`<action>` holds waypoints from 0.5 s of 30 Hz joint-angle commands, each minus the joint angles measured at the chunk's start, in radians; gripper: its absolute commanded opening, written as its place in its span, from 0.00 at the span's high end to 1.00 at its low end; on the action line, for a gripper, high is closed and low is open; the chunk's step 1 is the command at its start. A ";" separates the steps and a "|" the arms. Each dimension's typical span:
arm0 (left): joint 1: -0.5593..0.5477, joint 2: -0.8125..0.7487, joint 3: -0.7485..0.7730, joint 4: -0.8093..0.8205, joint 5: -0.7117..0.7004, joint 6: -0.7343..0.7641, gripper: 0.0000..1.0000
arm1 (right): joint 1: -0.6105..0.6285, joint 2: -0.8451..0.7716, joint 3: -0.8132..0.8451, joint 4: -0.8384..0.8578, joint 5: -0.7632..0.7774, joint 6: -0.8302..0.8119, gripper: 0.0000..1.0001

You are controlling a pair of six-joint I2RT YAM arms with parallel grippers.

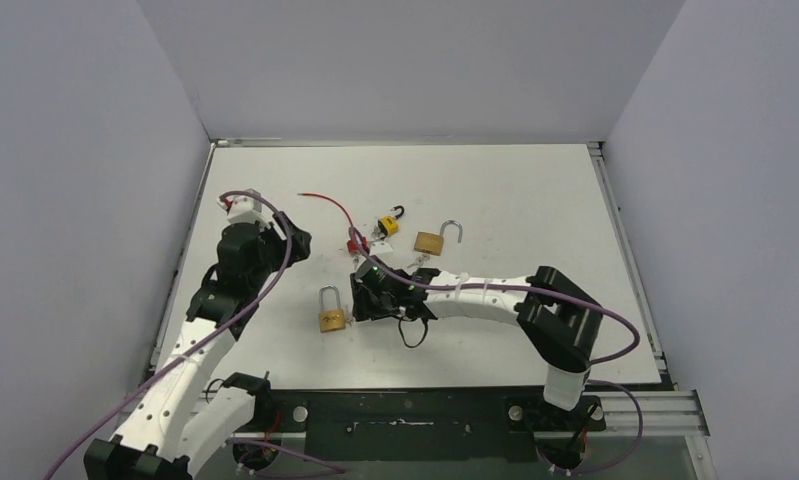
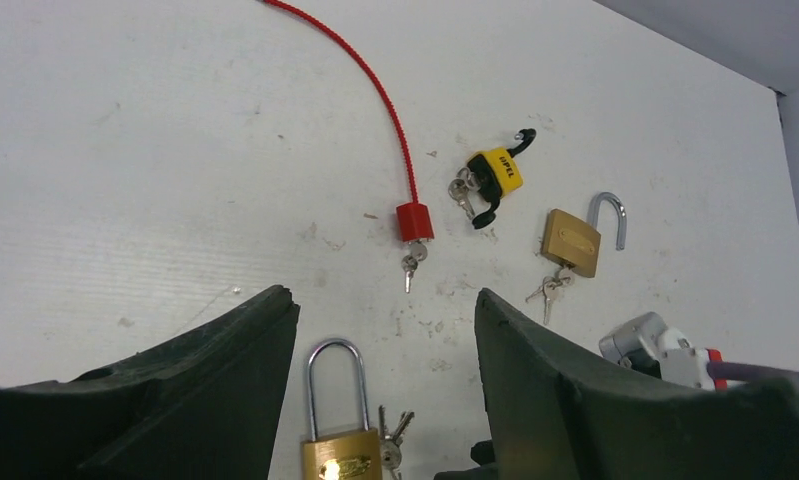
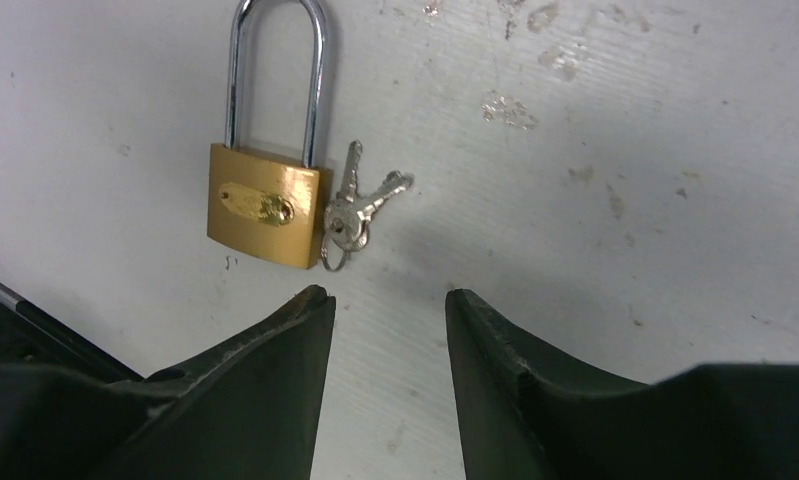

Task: Unlock with the key
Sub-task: Pick up the key from the center of the board.

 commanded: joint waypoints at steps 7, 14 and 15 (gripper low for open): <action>0.013 -0.161 -0.054 -0.134 -0.143 0.002 0.37 | 0.040 0.175 0.221 -0.082 -0.016 0.016 0.58; 0.013 -0.189 -0.085 -0.114 -0.146 -0.017 0.37 | 0.047 0.220 0.262 -0.122 -0.016 0.001 0.81; 0.013 -0.187 -0.087 -0.113 -0.145 -0.018 0.37 | 0.047 0.222 0.261 -0.121 -0.020 -0.002 0.83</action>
